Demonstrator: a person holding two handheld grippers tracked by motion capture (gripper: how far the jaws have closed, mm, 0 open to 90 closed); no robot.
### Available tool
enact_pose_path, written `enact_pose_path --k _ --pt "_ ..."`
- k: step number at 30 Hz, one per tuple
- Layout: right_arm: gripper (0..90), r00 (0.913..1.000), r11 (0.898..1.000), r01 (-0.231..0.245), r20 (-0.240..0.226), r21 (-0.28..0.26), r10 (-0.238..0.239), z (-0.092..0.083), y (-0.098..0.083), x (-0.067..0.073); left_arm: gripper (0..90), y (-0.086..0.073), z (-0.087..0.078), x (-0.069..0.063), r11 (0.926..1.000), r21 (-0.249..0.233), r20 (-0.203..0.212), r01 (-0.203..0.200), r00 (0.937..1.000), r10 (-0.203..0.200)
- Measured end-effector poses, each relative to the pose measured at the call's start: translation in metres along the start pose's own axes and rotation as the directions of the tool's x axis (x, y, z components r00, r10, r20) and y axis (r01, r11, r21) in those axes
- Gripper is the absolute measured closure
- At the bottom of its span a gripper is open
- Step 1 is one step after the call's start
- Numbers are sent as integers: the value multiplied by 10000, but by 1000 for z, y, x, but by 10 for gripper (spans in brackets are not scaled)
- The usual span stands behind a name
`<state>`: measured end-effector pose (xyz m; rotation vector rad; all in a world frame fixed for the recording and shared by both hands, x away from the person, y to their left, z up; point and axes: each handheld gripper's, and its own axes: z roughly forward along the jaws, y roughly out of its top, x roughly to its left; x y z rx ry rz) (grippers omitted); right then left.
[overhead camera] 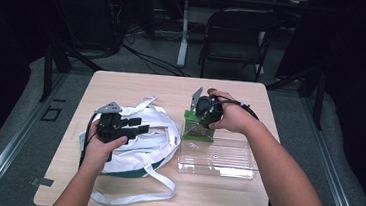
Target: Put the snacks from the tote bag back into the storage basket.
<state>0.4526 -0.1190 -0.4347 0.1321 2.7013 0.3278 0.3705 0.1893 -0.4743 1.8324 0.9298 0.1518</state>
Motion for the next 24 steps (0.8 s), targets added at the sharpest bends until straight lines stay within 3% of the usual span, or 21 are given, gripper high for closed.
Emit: enact_pose_path --k 17,24 --pt "444 10000 9998 -35 58 -171 36 -5 -1 0 479 0 0 2 10000 -10 -69 58 10000 -58" --pt "438 9997 9980 -246 9 -590 247 -13 0 -1 479 -1 -1 2 9998 -69 -142 173 9997 -174"
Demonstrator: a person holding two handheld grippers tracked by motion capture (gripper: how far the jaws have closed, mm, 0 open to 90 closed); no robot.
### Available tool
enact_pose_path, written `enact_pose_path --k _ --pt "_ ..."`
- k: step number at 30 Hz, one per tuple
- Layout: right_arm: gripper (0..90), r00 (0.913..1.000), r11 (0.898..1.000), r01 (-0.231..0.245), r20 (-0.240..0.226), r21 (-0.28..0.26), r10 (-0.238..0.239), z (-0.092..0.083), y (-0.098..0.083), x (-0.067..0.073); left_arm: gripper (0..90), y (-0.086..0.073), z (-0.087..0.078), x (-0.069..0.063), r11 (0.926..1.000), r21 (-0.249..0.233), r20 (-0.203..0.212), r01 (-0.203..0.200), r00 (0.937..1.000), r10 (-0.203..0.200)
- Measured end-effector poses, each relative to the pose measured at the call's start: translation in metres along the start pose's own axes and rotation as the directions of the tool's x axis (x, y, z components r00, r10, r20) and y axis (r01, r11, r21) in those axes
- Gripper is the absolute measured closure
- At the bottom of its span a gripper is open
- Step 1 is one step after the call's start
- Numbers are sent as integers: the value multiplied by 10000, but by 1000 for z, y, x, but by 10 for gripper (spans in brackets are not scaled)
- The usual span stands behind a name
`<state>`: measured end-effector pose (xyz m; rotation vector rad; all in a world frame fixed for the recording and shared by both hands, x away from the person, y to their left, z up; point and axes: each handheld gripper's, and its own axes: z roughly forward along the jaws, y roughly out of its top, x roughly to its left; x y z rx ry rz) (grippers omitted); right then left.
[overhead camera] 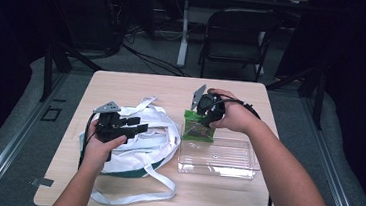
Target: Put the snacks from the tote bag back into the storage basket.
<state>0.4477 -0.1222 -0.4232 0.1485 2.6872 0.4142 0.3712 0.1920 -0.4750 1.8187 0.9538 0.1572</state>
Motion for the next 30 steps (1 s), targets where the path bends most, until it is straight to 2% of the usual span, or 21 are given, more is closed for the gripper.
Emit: enact_pose_path --k 7,13,16,17,19,22,28,30 --pt "429 10000 9998 -17 90 -206 19 -9 1 1 479 0 -1 1 10000 -58 -32 -4 10000 3" --pt "430 9997 9978 -227 91 -617 233 -19 2 4 479 0 -1 2 10000 -88 -65 33 10000 -33" --pt "448 9987 9957 -445 199 -817 462 -25 3 5 479 0 -1 2 10000 -82 -72 30 10000 -31" --pt "459 9976 9931 -653 153 -973 671 -27 3 6 479 0 -1 2 10000 -82 -77 27 10000 -27" --pt "471 9941 9877 -1056 116 -1152 1077 -33 3 7 479 0 -2 2 9999 -105 -86 35 10000 -36" --pt "483 9845 9720 -1741 -44 -1581 1756 -37 1 11 479 0 -2 2 9999 -129 -94 73 9999 -74" --pt "503 9679 9557 -2358 447 -1763 2471 -42 -4 16 479 -1 -1 2 10000 -47 -106 70 9999 -70" --pt "516 9561 9423 -2718 567 -1954 2875 -42 -7 17 479 -1 -1 3 9999 -54 -124 93 9999 -94"
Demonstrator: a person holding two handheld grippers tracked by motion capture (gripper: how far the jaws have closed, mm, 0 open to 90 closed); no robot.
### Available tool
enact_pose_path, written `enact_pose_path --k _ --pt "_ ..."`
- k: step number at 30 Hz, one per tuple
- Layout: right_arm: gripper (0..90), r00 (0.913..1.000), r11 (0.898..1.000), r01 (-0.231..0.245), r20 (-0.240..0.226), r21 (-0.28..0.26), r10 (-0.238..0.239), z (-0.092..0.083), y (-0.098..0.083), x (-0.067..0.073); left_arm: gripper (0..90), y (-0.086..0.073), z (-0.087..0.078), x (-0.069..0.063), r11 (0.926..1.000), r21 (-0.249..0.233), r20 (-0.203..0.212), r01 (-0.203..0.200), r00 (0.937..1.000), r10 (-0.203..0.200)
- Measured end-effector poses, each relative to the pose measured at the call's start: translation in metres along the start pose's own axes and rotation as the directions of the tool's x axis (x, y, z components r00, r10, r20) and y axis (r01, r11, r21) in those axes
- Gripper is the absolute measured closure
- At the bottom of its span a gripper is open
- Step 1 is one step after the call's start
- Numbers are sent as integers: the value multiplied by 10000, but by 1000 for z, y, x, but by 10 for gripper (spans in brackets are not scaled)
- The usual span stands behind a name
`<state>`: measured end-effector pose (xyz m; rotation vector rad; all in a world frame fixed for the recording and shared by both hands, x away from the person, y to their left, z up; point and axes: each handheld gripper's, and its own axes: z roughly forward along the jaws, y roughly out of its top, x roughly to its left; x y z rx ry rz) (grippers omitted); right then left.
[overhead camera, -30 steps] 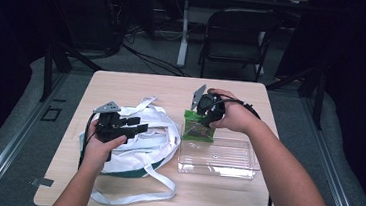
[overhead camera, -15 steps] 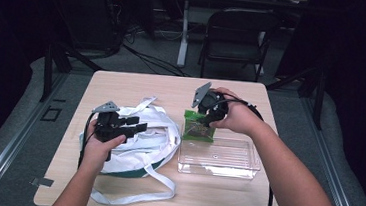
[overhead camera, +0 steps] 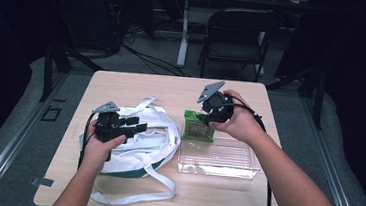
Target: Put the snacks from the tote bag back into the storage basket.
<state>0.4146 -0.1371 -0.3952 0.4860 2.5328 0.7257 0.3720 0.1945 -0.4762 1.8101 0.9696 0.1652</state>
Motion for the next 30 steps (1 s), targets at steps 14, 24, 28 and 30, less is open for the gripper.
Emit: enact_pose_path --k 14,24,28,30 --pt "539 9752 9695 -2199 9 -1082 2213 -14 -12 9 479 -1 0 2 10000 12 -22 19 10000 -19" --pt "562 9589 9469 -2833 -271 -1520 2825 -19 -25 19 478 -1 -2 3 9999 -74 52 122 9999 -121" --pt "559 9572 9428 -2859 -45 -1715 2894 -20 -35 22 478 -1 -1 3 9999 -42 32 133 9999 -133" --pt "553 9583 9443 -2822 -29 -1695 2859 -22 -40 23 478 -1 -1 3 9999 3 24 113 9999 -113"
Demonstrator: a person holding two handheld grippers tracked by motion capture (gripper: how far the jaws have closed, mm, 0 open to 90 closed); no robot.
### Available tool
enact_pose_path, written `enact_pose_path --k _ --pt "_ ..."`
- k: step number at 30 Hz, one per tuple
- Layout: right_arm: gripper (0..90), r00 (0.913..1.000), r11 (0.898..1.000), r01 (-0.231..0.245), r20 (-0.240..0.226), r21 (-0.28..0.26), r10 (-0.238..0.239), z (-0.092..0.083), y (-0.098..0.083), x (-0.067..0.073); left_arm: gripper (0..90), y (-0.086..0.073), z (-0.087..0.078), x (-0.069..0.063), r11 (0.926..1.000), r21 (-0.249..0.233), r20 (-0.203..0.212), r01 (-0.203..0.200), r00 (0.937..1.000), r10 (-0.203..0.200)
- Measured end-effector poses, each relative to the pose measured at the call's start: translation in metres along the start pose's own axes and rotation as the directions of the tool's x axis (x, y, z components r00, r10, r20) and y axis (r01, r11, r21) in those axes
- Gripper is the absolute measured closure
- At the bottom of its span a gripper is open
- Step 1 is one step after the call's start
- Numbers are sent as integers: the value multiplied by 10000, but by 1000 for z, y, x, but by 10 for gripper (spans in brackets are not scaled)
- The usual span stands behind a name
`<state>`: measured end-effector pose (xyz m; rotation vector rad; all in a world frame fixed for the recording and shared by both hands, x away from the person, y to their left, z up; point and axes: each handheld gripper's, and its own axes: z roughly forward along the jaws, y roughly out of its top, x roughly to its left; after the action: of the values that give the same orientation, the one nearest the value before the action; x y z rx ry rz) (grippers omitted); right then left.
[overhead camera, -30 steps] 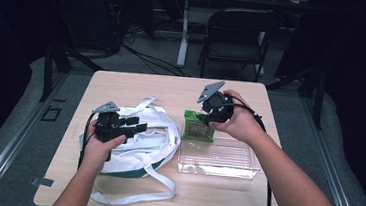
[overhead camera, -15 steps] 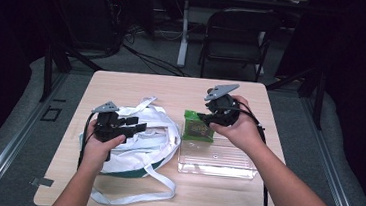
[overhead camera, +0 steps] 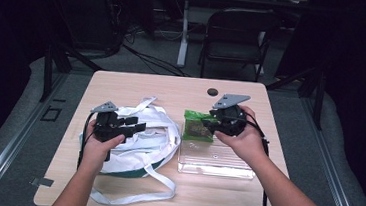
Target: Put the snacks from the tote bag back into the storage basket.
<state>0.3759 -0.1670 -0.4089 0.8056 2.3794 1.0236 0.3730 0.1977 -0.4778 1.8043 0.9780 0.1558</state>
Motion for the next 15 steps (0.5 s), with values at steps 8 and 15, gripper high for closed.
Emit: enact_pose_path --k 8,15 --pt "529 10000 9991 -83 42 -405 85 -18 -19 9 478 -1 0 1 10000 -19 -35 35 10000 -35" --pt "522 9987 9990 -142 484 -435 163 -34 -47 15 478 -1 1 0 10000 -6 -43 1 10000 -1"
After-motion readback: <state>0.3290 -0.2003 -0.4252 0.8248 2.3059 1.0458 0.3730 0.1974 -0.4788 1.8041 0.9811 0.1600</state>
